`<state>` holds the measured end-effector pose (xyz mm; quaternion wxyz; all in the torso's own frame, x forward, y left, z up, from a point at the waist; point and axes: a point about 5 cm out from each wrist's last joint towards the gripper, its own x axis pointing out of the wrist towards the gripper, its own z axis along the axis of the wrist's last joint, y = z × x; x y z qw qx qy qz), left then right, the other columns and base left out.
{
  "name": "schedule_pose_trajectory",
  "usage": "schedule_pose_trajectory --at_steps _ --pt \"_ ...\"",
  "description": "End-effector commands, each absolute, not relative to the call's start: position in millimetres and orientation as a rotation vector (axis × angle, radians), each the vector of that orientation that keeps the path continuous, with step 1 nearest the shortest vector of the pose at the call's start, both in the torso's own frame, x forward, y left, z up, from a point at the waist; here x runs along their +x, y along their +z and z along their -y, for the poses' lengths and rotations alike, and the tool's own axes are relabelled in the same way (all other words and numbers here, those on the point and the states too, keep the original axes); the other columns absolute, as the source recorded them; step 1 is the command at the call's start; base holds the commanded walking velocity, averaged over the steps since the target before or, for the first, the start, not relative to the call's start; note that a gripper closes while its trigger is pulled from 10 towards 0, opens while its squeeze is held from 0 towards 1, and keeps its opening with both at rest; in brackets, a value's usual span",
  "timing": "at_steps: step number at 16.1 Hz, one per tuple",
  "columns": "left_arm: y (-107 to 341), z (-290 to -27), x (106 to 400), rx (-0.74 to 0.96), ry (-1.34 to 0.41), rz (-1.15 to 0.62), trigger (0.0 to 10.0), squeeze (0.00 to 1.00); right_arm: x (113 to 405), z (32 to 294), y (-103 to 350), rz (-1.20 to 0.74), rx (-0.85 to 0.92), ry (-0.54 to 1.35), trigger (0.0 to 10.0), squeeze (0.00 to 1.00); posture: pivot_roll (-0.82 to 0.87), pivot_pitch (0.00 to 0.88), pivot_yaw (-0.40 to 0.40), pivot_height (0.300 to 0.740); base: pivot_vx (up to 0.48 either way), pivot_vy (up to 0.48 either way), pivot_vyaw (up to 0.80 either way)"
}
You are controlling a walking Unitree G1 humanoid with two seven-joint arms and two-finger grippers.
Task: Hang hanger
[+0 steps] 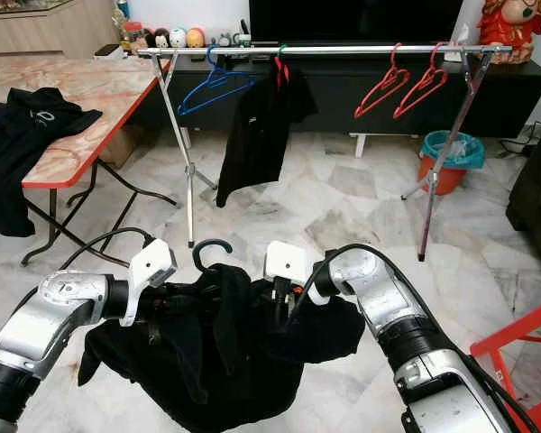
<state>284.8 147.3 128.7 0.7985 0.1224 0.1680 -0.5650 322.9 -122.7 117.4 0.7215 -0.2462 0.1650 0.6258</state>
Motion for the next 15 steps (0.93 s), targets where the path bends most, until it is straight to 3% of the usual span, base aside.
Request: schedule_pose_trajectory --at_steps 1,10,15 --pt "130.6 -147.3 283.2 0.267 -1.219 -0.363 0.0 0.00 328.2 112.6 135.4 -0.275 -0.535 1.398 8.7 1.00 -0.02 0.000 0.035 0.719 0.000 0.000 0.00" --pt "130.8 -147.6 281.8 0.269 -1.237 -0.366 0.0 0.00 325.5 114.5 134.3 -0.294 -0.535 1.436 8.7 1.00 -0.02 0.000 0.033 0.719 0.000 0.000 0.00" --pt "130.8 -149.7 281.2 0.273 -1.243 -0.373 0.0 0.00 323.7 120.1 131.7 -0.327 -0.550 1.454 8.1 1.00 -0.02 0.000 0.032 0.719 0.000 0.000 0.00"
